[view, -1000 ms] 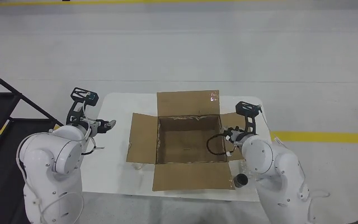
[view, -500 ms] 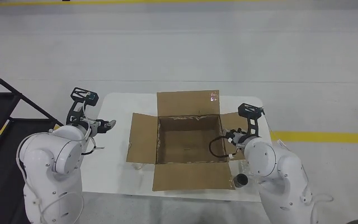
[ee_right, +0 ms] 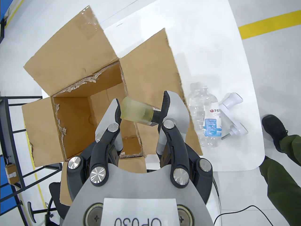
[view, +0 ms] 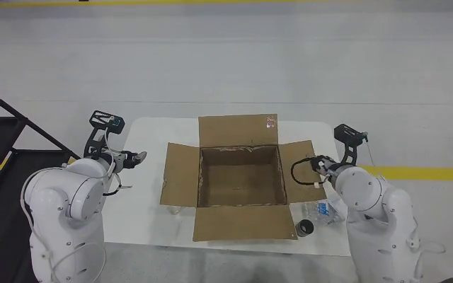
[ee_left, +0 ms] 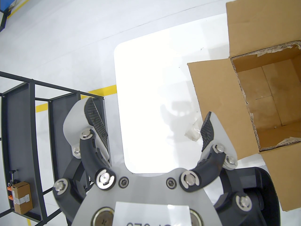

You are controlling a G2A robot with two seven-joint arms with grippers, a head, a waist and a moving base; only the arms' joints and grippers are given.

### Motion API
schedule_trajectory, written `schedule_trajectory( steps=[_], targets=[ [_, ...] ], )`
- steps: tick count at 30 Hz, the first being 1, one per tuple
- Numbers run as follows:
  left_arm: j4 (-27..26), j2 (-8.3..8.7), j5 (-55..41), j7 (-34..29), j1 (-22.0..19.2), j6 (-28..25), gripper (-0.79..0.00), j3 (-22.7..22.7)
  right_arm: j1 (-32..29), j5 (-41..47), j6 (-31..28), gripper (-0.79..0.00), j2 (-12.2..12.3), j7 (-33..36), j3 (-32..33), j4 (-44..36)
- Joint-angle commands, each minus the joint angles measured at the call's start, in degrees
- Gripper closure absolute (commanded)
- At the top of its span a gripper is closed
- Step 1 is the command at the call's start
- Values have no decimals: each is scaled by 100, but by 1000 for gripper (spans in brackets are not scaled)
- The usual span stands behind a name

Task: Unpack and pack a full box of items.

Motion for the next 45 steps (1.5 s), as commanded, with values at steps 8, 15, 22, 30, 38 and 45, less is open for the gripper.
schedule_trajectory(
  steps=[8, 15, 22, 30, 38, 45],
  targets=[
    [0, 0, 0, 0, 0, 0, -785, 0, -233, 326, -39, 0, 77, -65, 836, 289],
    [0, 0, 0, 0, 0, 0, -785, 0, -459, 451, -126, 0, 125, -139, 1146, 526],
    [0, 0, 0, 0, 0, 0, -785, 0, -669, 597, -153, 0, 151, -242, 1242, 742],
    [0, 0, 0, 0, 0, 0, -785, 0, -437, 1014, 88, 0, 143, -366, 1078, 1267],
    [0, 0, 0, 0, 0, 0, -785, 0, 34, 1290, 474, 0, 112, -492, 622, 1985],
    [0, 0, 0, 0, 0, 0, -785, 0, 233, 1332, 633, 0, 86, -804, 229, 2473]
  ],
)
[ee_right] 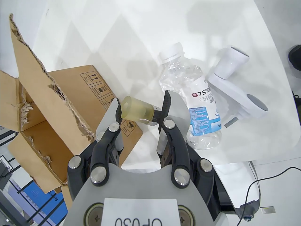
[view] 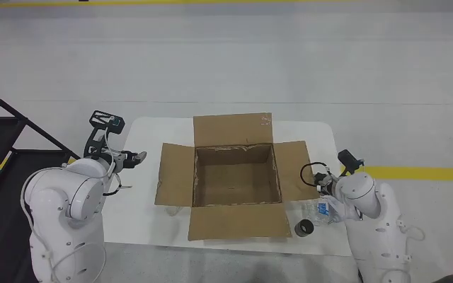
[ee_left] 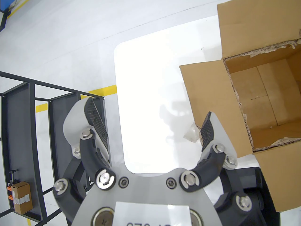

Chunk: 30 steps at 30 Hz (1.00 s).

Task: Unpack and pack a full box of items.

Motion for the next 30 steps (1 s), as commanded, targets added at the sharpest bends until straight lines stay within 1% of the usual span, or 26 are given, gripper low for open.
schedule_trajectory(
  steps=[1, 13, 23, 24, 26, 28, 30],
  targets=[
    [0, 0, 0, 0, 0, 0, -785, 0, 28, 39, 25, 0, -5, -63, -81, 119],
    [0, 0, 0, 0, 0, 0, -785, 0, 130, 110, 149, 0, -24, -320, -537, 564],
    [0, 0, 0, 0, 0, 0, -785, 0, 383, 40, 186, 0, -29, -390, -874, 1100],
    [0, 0, 0, 0, 0, 0, -785, 0, 401, 20, 188, -62, -29, -399, -904, 1144],
    [0, 0, 0, 0, 0, 0, -785, 0, 432, 40, 201, -65, -29, -410, -936, 1194],
    [0, 0, 0, 0, 0, 0, -785, 0, 452, 51, 197, -86, -29, -416, -975, 1231],
    [0, 0, 0, 0, 0, 0, -785, 0, 460, 50, 201, -209, -27, -418, -1014, 1234]
  ],
)
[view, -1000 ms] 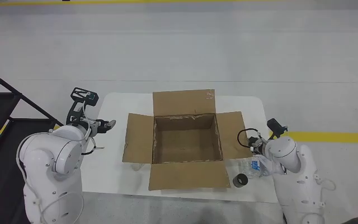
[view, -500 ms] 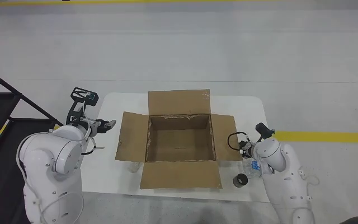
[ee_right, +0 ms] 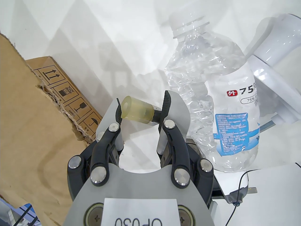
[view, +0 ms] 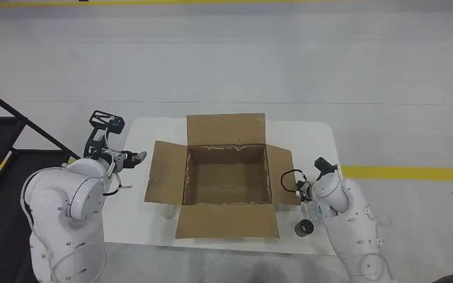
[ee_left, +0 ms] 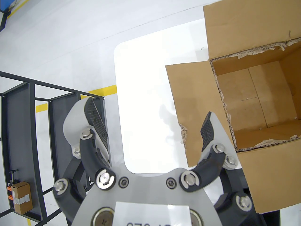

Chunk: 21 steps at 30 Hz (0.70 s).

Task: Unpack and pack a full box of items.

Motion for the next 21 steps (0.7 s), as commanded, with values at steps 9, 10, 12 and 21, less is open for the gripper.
schedule_trajectory(
  steps=[9, 10, 12, 21],
  targets=[
    [0, 0, 0, 0, 0, 0, -785, 0, 33, -24, 22, -332, 23, 14, -104, 63],
    [0, 0, 0, 0, 0, 0, -785, 0, 39, -27, 23, -332, 26, 12, -110, 78],
    [0, 0, 0, 0, 0, 0, -785, 0, 47, -30, 32, -336, 30, 0, -124, 100],
    [0, 0, 0, 0, 0, 0, -785, 0, 43, -20, 59, -372, 55, -33, -144, 147]
  ],
)
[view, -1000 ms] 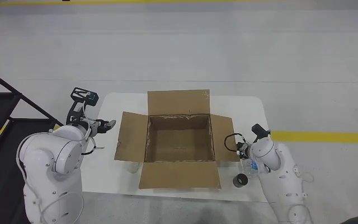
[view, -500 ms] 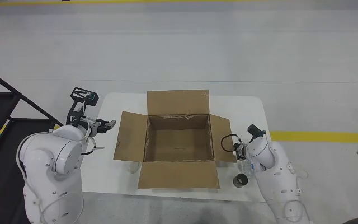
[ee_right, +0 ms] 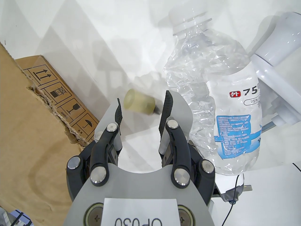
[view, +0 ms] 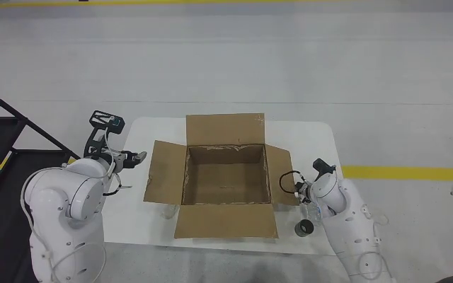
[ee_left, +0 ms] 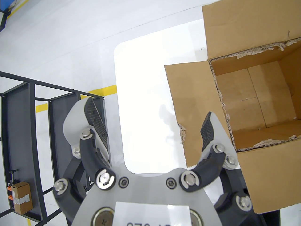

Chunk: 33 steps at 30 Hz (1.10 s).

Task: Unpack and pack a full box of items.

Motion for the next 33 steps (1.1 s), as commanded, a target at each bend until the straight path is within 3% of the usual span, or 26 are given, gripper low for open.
schedule_trajectory(
  steps=[1, 8, 11, 13, 18, 21, 24, 26, 33],
  targets=[
    [0, 0, 0, 0, 0, 0, -785, 0, 0, 18, 2, -376, 5, 7, -3, 4],
    [0, 0, 0, 0, 0, 0, -785, 0, -52, 237, 5, -391, 35, 110, 129, -246],
    [0, 0, 0, 0, 0, 0, -785, 0, -212, 303, -18, -588, 81, 244, 316, -682],
    [0, 0, 0, 0, 0, 0, -785, 0, -424, 146, -113, -665, 133, 280, 452, -1011],
    [0, 0, 0, 0, 0, 0, -785, 0, -966, 342, -314, -776, 247, 367, 1190, -1709],
    [0, 0, 0, 0, 0, 0, -785, 0, -1236, 635, -649, -785, 294, 255, 1620, -2014],
    [0, 0, 0, 0, 0, 0, -785, 0, -1421, 1195, -1053, -723, 309, 110, 1944, -2147],
    [0, 0, 0, 0, 0, 0, -785, 0, -1480, 1702, -1379, -730, 306, 20, 2092, -2182],
    [0, 0, 0, 0, 0, 0, -785, 0, -1534, 2130, -2380, -723, 319, -94, 1688, -2312]
  ],
)
